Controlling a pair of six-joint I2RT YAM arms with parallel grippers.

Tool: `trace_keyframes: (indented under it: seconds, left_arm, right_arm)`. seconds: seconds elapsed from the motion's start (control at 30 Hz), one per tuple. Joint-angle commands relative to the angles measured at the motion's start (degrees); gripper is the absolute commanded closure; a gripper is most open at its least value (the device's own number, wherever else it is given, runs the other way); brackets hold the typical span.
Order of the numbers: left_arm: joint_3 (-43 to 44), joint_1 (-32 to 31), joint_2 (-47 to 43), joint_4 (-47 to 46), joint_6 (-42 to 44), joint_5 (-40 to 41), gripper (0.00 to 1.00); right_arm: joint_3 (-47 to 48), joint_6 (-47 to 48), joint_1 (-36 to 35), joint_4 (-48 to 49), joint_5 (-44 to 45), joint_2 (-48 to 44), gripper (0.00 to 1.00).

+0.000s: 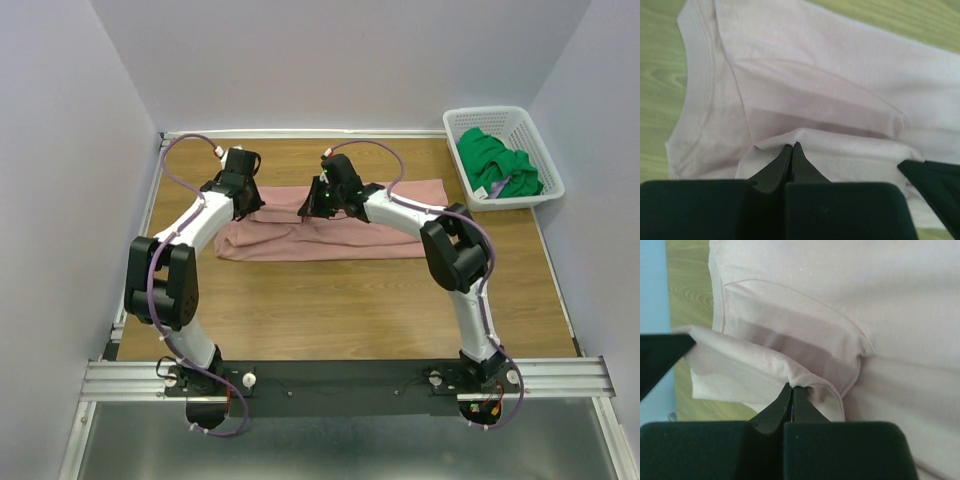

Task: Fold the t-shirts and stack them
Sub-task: Fold the tshirt

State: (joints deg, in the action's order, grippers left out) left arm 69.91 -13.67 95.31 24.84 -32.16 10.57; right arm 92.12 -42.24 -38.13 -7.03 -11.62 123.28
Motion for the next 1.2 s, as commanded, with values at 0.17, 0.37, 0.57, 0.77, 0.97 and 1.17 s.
trace_keyframes:
  seconds: [0.17,0.37,0.57,0.77,0.97,1.17]
  left_arm:
    - [3.74,2.33,5.06,-9.37,5.79,2.26,1.0]
    - [6.81,2.33,8.31,-12.18,6.5,-0.36,1.0]
    - [7.43,2.51,10.6,-13.68,6.85,0.68,1.0]
    - [6.38,2.68,11.83,-14.12,5.53,0.33,0.82]
    - [5.24,3.21,9.9,-14.91,3.6,1.03,0.2]
    - [0.6,3.83,-1.41,-11.24,-2.62,5.67,0.14]
  right_arm:
    - [5.62,4.62,1.04,-1.5,-1.31,5.83,0.98]
    - [4.92,4.71,1.83,-1.41,1.24,5.21,0.98]
    - [5.26,6.38,2.09,-1.41,3.71,4.94,0.92]
    - [5.79,6.73,2.18,-1.41,4.06,6.35,0.75]
    - [4.57,9.09,2.1,-1.5,8.18,3.46,0.64]
    - [-3.23,13.14,3.4,-1.94,15.3,-6.27,0.3]
